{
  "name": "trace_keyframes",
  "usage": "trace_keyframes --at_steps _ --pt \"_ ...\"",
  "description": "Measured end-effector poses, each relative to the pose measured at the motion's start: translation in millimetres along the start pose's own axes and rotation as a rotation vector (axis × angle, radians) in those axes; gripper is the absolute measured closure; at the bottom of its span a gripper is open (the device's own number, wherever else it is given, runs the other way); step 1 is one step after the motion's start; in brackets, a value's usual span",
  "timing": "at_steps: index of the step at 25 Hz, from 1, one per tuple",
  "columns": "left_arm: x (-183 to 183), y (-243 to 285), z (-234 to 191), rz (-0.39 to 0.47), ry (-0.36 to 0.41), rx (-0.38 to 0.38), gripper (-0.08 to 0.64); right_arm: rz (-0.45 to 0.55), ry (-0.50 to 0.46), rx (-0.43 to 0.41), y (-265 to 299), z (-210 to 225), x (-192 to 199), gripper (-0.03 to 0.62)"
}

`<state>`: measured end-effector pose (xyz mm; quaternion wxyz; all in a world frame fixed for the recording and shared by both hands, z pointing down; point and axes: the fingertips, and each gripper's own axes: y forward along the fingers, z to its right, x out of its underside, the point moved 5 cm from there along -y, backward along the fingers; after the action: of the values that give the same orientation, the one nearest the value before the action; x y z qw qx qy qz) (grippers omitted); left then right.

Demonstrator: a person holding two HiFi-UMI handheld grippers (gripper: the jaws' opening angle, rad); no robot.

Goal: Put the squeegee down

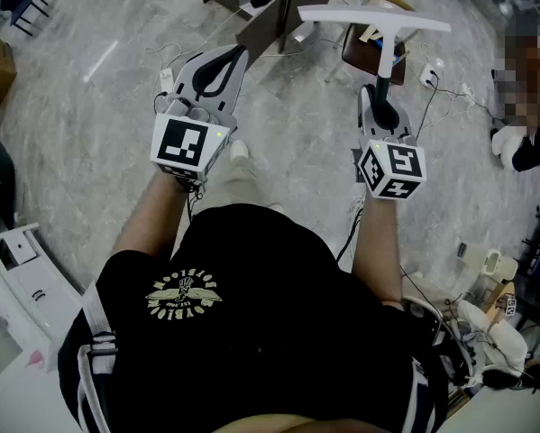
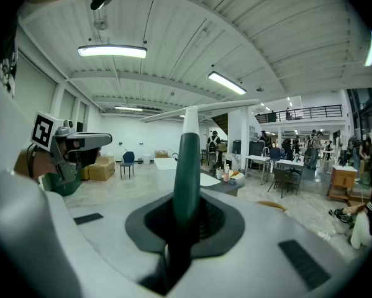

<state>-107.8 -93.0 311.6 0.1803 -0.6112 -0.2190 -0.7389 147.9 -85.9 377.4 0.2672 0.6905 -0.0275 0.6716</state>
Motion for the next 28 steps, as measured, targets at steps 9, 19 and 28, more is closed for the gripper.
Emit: trace_keyframes --at_steps 9,19,28 --pt "3.5 -12.8 -2.2 -0.008 0.025 -0.029 0.535 0.011 0.041 -0.039 -8.2 -3.8 15.2 0.543" --pt "-11.2 11.1 1.4 0.063 0.031 -0.017 0.535 0.037 0.040 -0.005 -5.2 30.0 -6.2 0.543" --pt "-3.6 34.4 15.1 0.066 0.024 0.018 0.535 0.058 0.015 0.030 -14.5 42.1 -19.5 0.543"
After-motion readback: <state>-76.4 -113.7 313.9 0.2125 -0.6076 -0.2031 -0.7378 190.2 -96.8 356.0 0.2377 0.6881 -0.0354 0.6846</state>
